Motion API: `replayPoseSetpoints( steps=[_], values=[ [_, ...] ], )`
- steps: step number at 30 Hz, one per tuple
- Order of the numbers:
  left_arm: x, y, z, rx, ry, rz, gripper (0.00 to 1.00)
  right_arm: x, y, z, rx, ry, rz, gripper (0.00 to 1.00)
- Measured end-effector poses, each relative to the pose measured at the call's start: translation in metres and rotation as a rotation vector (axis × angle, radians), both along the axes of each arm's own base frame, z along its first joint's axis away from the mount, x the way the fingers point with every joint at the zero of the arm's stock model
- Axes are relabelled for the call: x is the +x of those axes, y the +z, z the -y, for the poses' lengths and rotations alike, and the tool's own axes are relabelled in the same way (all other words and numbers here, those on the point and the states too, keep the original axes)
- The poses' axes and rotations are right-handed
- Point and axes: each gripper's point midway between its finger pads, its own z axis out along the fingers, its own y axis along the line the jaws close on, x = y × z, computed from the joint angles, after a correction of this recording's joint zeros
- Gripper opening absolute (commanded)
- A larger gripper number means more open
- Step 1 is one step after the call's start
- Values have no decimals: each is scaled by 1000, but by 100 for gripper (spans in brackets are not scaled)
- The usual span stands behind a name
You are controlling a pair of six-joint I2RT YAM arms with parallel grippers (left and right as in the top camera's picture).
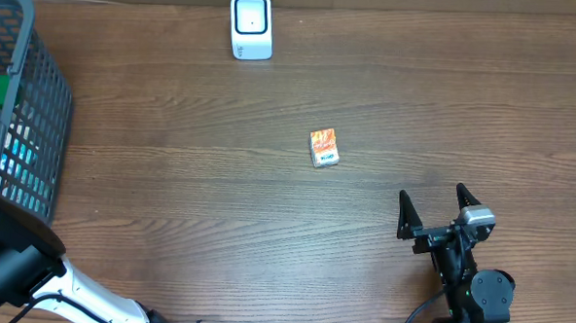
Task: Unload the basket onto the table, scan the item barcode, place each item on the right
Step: 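Reach the left gripper into the basket and grasp the teal packet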
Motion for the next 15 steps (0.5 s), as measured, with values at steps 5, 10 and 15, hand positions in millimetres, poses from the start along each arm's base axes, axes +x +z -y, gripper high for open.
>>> replayPoseSetpoints(
  steps=[5,10,15],
  values=[
    [8,-29,7,-31,-76,15,78,0,0,0,0,0,1,100],
    [11,-57,9,-30,-108,22,77,0,0,0,0,0,0,100],
    [9,-86,13,-30,-131,19,73,0,0,0,0,0,0,100]
  ],
)
